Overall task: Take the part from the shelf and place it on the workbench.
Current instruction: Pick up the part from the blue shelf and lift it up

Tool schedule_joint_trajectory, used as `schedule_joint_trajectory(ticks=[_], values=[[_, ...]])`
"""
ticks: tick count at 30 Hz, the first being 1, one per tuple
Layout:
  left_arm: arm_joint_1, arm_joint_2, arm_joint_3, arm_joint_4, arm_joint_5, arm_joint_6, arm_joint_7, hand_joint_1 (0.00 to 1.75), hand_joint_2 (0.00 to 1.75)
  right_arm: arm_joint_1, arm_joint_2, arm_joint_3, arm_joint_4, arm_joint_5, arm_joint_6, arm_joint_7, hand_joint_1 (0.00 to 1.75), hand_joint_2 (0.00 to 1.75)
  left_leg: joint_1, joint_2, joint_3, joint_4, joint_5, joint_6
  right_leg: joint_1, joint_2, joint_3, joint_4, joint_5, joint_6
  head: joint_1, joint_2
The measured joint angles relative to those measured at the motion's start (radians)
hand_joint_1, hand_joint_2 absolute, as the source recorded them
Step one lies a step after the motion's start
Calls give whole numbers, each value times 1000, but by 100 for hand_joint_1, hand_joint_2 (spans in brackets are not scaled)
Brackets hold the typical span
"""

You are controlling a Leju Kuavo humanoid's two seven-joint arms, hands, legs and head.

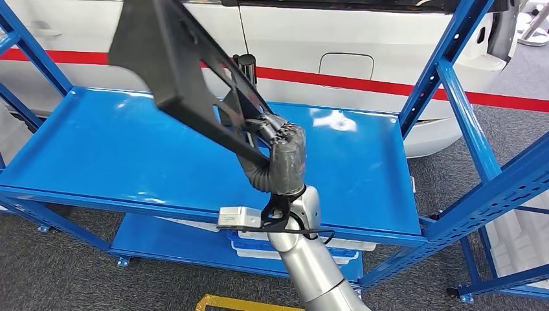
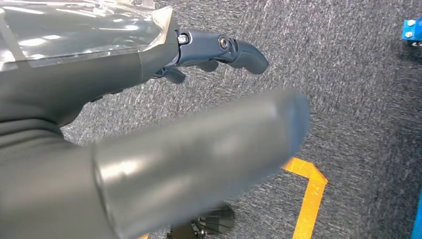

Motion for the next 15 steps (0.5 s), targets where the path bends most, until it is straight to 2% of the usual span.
schedule_joint_trajectory(ticks=[4, 7, 10, 15], values=[[10, 0, 4, 0, 14, -12, -19, 0, 175, 8, -50, 68, -66, -264, 14, 52, 175, 175, 0, 0, 0, 0, 0, 0, 0, 0, 0, 0, 0, 0, 0, 0], [14, 1, 12, 0, 21, -24, -24, 0, 175, 7, -106, 139, -111, -409, 65, 101, 175, 175, 0, 0, -1, 0, 0, 0, 0, 0, 0, 0, 0, 0, 0, 0], [14, 2, 17, 0, 22, -32, -21, 0, 175, 7, -148, 194, -137, -475, 110, 119, 175, 175, 0, 0, -1, 0, 0, 0, 0, 0, 0, 0, 0, 0, 0, 0], [14, 3, 17, 1, 10, -16, 11, 0, 175, 4, -187, 240, -156, -533, 144, 116, 175, 175, 1, 0, -1, 0, 0, 0, 0, 0, 0, 0, 0, 0, 0, 0]])
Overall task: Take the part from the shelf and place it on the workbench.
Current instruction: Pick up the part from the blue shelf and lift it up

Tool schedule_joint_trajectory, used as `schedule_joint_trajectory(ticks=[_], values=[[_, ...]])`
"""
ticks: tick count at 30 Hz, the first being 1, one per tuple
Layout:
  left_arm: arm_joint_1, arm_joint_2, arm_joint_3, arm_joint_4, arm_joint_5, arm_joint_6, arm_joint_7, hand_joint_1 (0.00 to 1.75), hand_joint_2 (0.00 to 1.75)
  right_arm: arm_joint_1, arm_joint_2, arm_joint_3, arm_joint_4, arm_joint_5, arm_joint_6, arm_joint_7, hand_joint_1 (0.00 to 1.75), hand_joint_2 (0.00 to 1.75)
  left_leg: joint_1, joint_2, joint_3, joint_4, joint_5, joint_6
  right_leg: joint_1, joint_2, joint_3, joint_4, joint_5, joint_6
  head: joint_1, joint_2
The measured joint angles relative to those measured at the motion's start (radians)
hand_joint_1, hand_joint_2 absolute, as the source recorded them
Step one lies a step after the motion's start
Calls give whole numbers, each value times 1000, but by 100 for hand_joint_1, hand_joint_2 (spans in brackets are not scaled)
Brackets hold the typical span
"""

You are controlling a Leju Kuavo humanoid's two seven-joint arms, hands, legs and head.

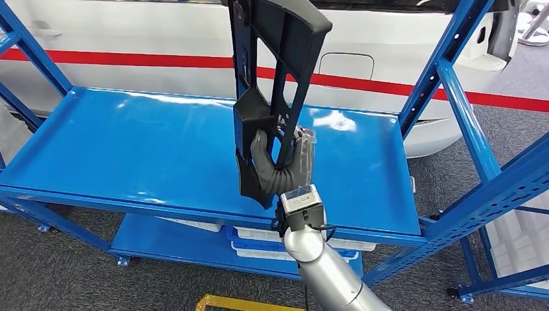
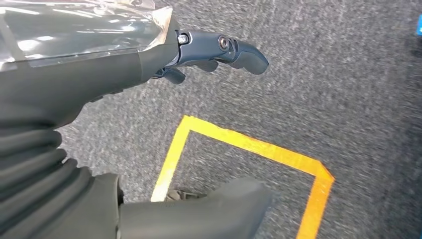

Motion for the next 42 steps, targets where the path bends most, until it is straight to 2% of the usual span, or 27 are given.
schedule_joint_trajectory(ticks=[8, 14, 23, 30, 33, 34, 35, 37, 38, 39, 40, 41, 42], values=[[-1, 2, 0, 0, 3, 10, 32, 0, 175, -44, -40, 40, -1, -74, 54, -10, 175, 175, 0, 0, 0, 0, 0, 0, 0, 0, 0, 0, 0, 0, 0, 0], [-3, 3, 1, 0, 7, 6, 98, 0, 175, -83, -56, 59, -1, -82, 65, 0, 175, 175, 0, 0, 0, 0, 0, 0, 0, 0, 0, 0, 0, 0, 0, 0], [-3, 4, 1, 0, 16, -6, 94, 0, 175, -102, -66, 71, 0, -74, 47, -2, 175, 175, 0, 0, 0, 0, 0, 0, 0, 0, 0, 0, 0, 0, 0, 0], [-4, 6, 10, 0, 27, -11, 64, 0, 175, -106, -66, 71, 0, -55, 39, 8, 175, 175, -2, -1, -6, 13, -6, 11, -7, 0, 1, -1, 2, 3, 0, 0], [-5, 7, 13, 0, 30, -15, 59, 0, 175, -110, -64, 70, 0, -54, 37, 9, 175, 175, -1, 1, -2, 3, 3, 22, -4, 0, 2, -4, 5, 13, 0, 0], [-5, 7, 14, 0, 31, -21, 55, 0, 175, -111, -63, 70, 0, -54, 36, 9, 175, 175, 1, 3, 2, -8, 11, 28, -2, -1, -3, 5, -2, 15, 0, 0], [-5, 6, 14, 0, 32, -29, 50, 0, 175, -112, -63, 70, 0, -54, 36, 8, 175, 175, 4, 5, 6, -18, 18, 34, 0, -2, -19, 37, -20, 13, 1, 0], [-5, 6, 19, 0, 42, -57, 35, 0, 175, -112, -64, 70, 1, -53, 35, 8, 175, 175, 6, 7, 8, -27, 25, 39, -1, -4, -76, 156, -76, 4, 2, 0], [-3, 7, 22, 0, 48, -77, 27, 0, 175, -109, -65, 69, 3, -51, 36, 8, 175, 175, 6, 8, 6, -27, 26, 39, -2, -4, -108, 224, -99, 3, 2, 0], [-2, 8, 25, 0, 55, -101, 17, 0, 175, -107, -67, 69, 5, -48, 38, 8, 175, 175, 6, 8, 5, -26, 26, 39, -3, -4, -127, 266, -110, 6, 2, 0], [0, 8, 27, 0, 60, -125, 6, 0, 175, -104, -68, 69, 7, -44, 41, 8, 175, 175, 7, 8, 4, -25, 26, 38, -5, -4, -128, 271, -105, 14, 2, 0], [2, 8, 29, 0, 63, -147, -4, 0, 175, -103, -69, 69, 9, -40, 44, 8, 175, 175, 9, 7, 4, -23, 25, 35, -8, -4, -108, 233, -84, 25, 2, 0], [3, 9, 30, 0, 66, -163, -13, 0, 175, -102, -69, 69, 10, -37, 47, 8, 175, 175, 11, 5, 3, -17, 23, 30, -12, -5, -71, 161, -54, 36, 2, 0]])
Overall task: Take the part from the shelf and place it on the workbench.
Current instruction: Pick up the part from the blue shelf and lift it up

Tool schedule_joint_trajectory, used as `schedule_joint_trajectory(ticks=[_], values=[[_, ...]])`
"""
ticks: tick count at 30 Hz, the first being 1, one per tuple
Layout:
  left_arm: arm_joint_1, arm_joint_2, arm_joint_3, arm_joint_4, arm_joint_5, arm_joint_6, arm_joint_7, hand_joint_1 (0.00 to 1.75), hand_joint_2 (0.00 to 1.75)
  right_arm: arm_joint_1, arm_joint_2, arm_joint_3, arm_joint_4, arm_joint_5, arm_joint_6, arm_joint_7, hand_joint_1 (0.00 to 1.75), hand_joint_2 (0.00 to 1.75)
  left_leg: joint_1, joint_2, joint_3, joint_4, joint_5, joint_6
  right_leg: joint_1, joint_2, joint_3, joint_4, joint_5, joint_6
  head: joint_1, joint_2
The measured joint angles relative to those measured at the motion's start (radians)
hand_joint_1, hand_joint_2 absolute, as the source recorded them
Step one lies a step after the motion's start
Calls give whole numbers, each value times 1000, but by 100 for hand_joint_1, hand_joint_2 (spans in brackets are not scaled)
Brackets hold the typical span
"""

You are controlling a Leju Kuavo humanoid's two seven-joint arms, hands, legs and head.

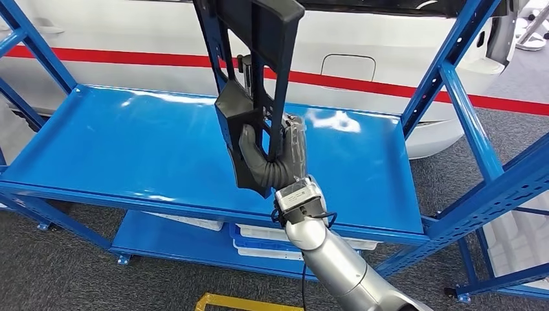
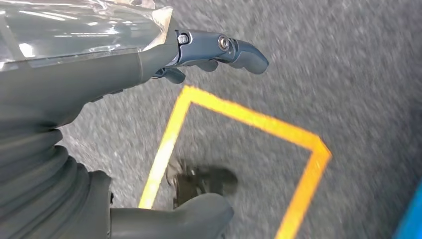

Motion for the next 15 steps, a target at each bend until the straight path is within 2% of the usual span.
schedule_joint_trajectory(ticks=[1, 2, 3, 6, 7, 8, 9, 11, 12, 13, 14, 15], values=[[0, 2, 2, 0, 2, -11, -7, 0, 175, 0, 0, 0, 1, 1, 2, 0, 175, 175, 1, -2, -3, 7, -4, -7, -2, 1, 35, -68, 23, 6, 0, 0], [0, 5, 3, 0, 3, -16, -11, 0, 175, 0, 0, 0, 2, 2, 4, 1, 175, 175, 0, -3, -7, 16, -7, -15, -2, 3, 61, -121, 40, 6, 0, 0], [0, 8, 5, 0, 3, -20, -15, 0, 175, 1, 1, -1, 2, 2, 6, 1, 175, 175, -1, -4, -13, 22, -9, -23, -2, 6, 73, -147, 48, 1, -1, 0], [4, 11, 10, 0, 4, -33, -20, 0, 175, 1, 3, -2, 4, 4, 8, 3, 175, 175, 3, -5, -24, 28, -6, -41, 3, 11, 65, -144, 53, -24, -3, 0], [5, 12, 11, 0, 5, -43, -23, 0, 175, 1, 4, -2, 4, 5, 11, 4, 175, 175, 6, -5, -29, 38, -16, -45, 3, 11, 62, -145, 56, -33, -4, 0], [5, 12, 12, 0, 6, -56, -26, 0, 175, 1, 6, -2, 4, 8, 13, 5, 175, 175, 8, -4, -42, 66, -38, -48, 2, 11, 60, -146, 60, -42, -4, 0], [5, 13, 13, 0, 8, -71, -31, 0, 175, 1, 8, -2, 4, 11, 17, 6, 175, 175, 9, -3, -64, 116, -73, -50, 2, 10, 56, -147, 63, -51, -4, 0], [6, 14, 17, 0, 17, -100, -46, 0, 175, 4, 11, -2, 4, 21, 25, 11, 175, 175, 9, -4, -121, 252, -144, -51, 10, 9, 47, -147, 69, -63, -5, 0], [6, 16, 20, 0, 22, -111, -55, 0, 175, 7, 11, -3, 4, 26, 29, 14, 175, 175, 8, -4, -141, 303, -164, -51, 14, 9, 42, -146, 72, -67, -5, 0], [6, 17, 23, 0, 26, -120, -65, 0, 175, 11, 11, -3, 4, 30, 33, 16, 175, 175, 8, -4, -144, 318, -164, -47, 19, 8, 38, -146, 76, -71, -5, 0], [6, 19, 25, 0, 28, -125, -73, 0, 175, 15, 12, -5, 4, 34, 36, 18, 175, 175, 6, -4, -124, 293, -147, -41, 23, 8, 34, -146, 79, -73, -5, 0], [5, 21, 26, 0, 28, -127, -80, 0, 175, 18, 13, -6, 4, 37, 39, 19, 175, 175, 3, -4, -86, 233, -119, -33, 26, 9, 32, -146, 82, -73, -5, 0]])
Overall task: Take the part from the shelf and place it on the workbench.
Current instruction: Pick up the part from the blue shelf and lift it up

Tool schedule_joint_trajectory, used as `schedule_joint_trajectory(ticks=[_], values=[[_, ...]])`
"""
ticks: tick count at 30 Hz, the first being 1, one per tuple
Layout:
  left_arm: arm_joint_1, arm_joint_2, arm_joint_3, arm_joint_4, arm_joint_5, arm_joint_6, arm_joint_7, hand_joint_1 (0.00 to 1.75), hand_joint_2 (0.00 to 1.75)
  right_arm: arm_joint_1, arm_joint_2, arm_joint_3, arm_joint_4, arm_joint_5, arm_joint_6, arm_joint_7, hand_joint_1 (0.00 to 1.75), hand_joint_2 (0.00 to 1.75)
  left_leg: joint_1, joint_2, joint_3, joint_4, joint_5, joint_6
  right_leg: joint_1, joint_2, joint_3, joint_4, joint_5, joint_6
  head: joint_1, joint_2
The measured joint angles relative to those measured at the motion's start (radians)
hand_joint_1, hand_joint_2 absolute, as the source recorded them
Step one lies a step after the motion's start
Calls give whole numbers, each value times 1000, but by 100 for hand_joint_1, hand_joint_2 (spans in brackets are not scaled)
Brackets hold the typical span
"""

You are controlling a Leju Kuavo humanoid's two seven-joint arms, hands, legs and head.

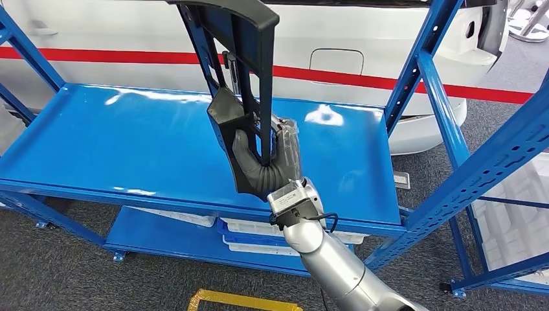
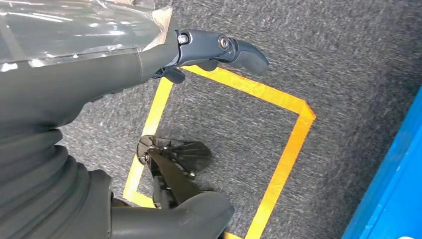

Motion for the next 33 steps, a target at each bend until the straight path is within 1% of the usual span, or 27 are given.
schedule_joint_trajectory(ticks=[2, 3, 5, 7, 8, 9, 11, 12, 13, 14, 15, 16, 17, 18, 19, 20, 21, 22, 23, 24, 26, 27, 28, 29, 30, 31, 33], values=[[-5, 5, 1, 0, -2, -1, -7, 0, 175, 1, 3, -5, -1, 3, 5, 1, 175, 175, -10, 2, 80, -135, 41, 20, 5, 0, -2, 0, 7, 3, 1, 0], [-8, 7, 2, 0, -4, -1, -9, 0, 175, 1, 5, -8, -2, 4, 7, 1, 175, 175, -16, 3, 101, -174, 50, 27, 6, -1, -3, -1, 11, 7, 1, 0], [-10, 10, 2, -1, -6, 0, -11, 0, 175, 1, 7, -12, -2, 5, 10, 2, 175, 175, -25, 5, 105, -190, 59, 34, 4, -5, -5, -3, 19, 18, 2, 0], [-11, 11, 3, -1, -7, 2, -11, 0, 175, 2, 7, -15, -3, 5, 12, 2, 175, 175, -24, 8, 103, -204, 78, 42, 4, -6, -14, 4, 17, 29, 2, 0], [-11, 10, 3, -1, -7, 4, -10, 0, 175, 2, 7, -17, -3, 5, 15, 2, 175, 175, -22, 10, 100, -212, 90, 48, 5, -7, -26, 24, 1, 30, 3, 0], [-11, 9, 3, -1, -7, 5, -9, 0, 175, 2, 6, -19, -3, 4, 18, 2, 175, 175, -20, 13, 95, -219, 101, 51, 6, -7, -43, 64, -28, 27, 5, 0], [-11, 8, 3, -1, -7, 5, -7, 0, 175, 7, 4, -21, -4, 1, 25, 2, 175, 175, -21, 14, 76, -220, 115, 56, 3, -7, -88, 189, -103, 19, 7, 0], [-10, 7, 3, -1, -7, 4, -6, 0, 175, 11, 2, -22, -4, 0, 28, 1, 175, 175, -21, 15, 67, -220, 121, 55, 1, -7, -104, 245, -129, 20, 7, 0], [-9, 7, 3, -1, -7, 4, -5, 0, 175, 15, 0, -22, -4, 0, 30, 1, 175, 175, -21, 15, 58, -219, 127, 53, -1, -8, -105, 274, -142, 26, 7, 0], [-8, 6, 3, -1, -7, 3, -5, 0, 175, 18, -2, -22, -4, 1, 31, 1, 175, 175, -21, 16, 50, -218, 133, 51, -4, -8, -84, 261, -138, 35, 8, 0], [-8, 5, 3, -1, -7, 3, -4, 0, 175, 19, -3, -22, -4, 3, 31, 0, 175, 175, -20, 16, 44, -217, 137, 48, -8, -8, -44, 209, -123, 45, 8, 0], [-8, 4, 3, -1, -7, 2, -4, 0, 175, 19, -4, -23, -5, 4, 31, -1, 175, 175, -20, 16, 39, -215, 141, 44, -11, -9, 9, 132, -105, 53, 8, 0], [-8, 3, 3, -1, -7, 3, -4, 0, 175, 19, -4, -24, -7, 5, 31, -2, 175, 175, -21, 16, 34, -212, 144, 39, -12, -9, 56, 62, -90, 56, 7, 0], [-8, 2, 3, -1, -7, 4, -3, 0, 175, 20, -4, -25, -9, 5, 31, -4, 175, 175, -22, 15, 31, -209, 147, 33, -11, -9, 87, 13, -79, 56, 7, 0], [-8, 3, 4, -1, -6, 5, -2, 0, 175, 22, -4, -26, -11, 6, 31, -5, 175, 175, -23, 15, 29, -206, 150, 28, -9, -7, 102, -12, -76, 52, 7, 0], [-8, 3, 4, -1, -6, 6, -2, 0, 175, 23, -4, -27, -12, 6, 31, -6, 175, 175, -24, 15, 26, -205, 154, 22, -5, -5, 101, -14, -73, 46, 6, 0], [-8, 3, 5, -1, -5, 7, -1, 0, 175, 24, -5, -28, -14, 6, 31, -7, 175, 175, -23, 15, 24, -204, 157, 17, -8, -4, 96, -17, -70, 40, 6, 0], [-8, 3, 6, -1, -5, 7, -1, 0, 175, 24, -5, -29, -15, 6, 31, -7, 175, 175, -21, 14, 20, -200, 153, 12, -12, -4, 93, -19, -67, 32, 6, 0], [-7, 3, 7, 0, -5, 7, -1, 0, 175, 24, -4, -29, -16, 6, 31, -8, 175, 175, -19, 12, 12, -184, 136, 7, -17, -5, 89, -21, -61, 23, 5, 0], [-7, 2, 8, 0, -4, 7, -1, 0, 175, 24, -3, -29, -17, 7, 31, -8, 175, 175, -16, 10, -4, -146, 103, 2, -20, -5, 84, -22, -55, 12, 5, 0], [-7, 2, 10, 0, -4, 7, -1, 0, 175, 25, -2, -29, -18, 7, 31, -8, 175, 175, -13, 6, -55, -12, 14, -8, -17, -7, 70, -21, -44, -2, 4, 0], [-6, 2, 12, 0, -4, 7, -1, 0, 175, 26, -2, -29, -18, 7, 31, -8, 175, 175, -12, 5, -79, 57, -18, -11, -15, -7, 63, -21, -39, -5, 4, 0], [-6, 2, 13, 0, -4, 7, -1, 0, 175, 28, -2, -29, -18, 7, 31, -8, 175, 175, -11, 4, -88, 97, -31, -13, -14, -7, 56, -21, -34, -5, 4, 0], [-6, 2, 14, 0, -4, 7, 0, 0, 175, 30, -2, -29, -18, 7, 31, -8, 175, 175, -11, 4, -78, 100, -26, -13, -13, -7, 51, -20, -30, -4, 4, 0], [-6, 2, 14, 0, -4, 7, 0, 0, 175, 31, -2, -29, -18, 7, 31, -8, 175, 175, -11, 4, -45, 58, -4, -10, -12, -7, 48, -20, -26, -2, 4, 0], [-6, 2, 15, 0, -4, 7, 0, 0, 175, 32, -2, -29, -18, 7, 31, -8, 175, 175, -11, 4, 4, -15, 25, -6, -12, -6, 46, -20, -23, 0, 4, 0], [-7, 3, 16, 0, -4, 7, 0, 0, 175, 32, -2, -29, -20, 7, 31, -11, 175, 175, -14, 1, 95, -157, 61, 5, -8, -6, 42, -20, -17, 7, 4, 0]])
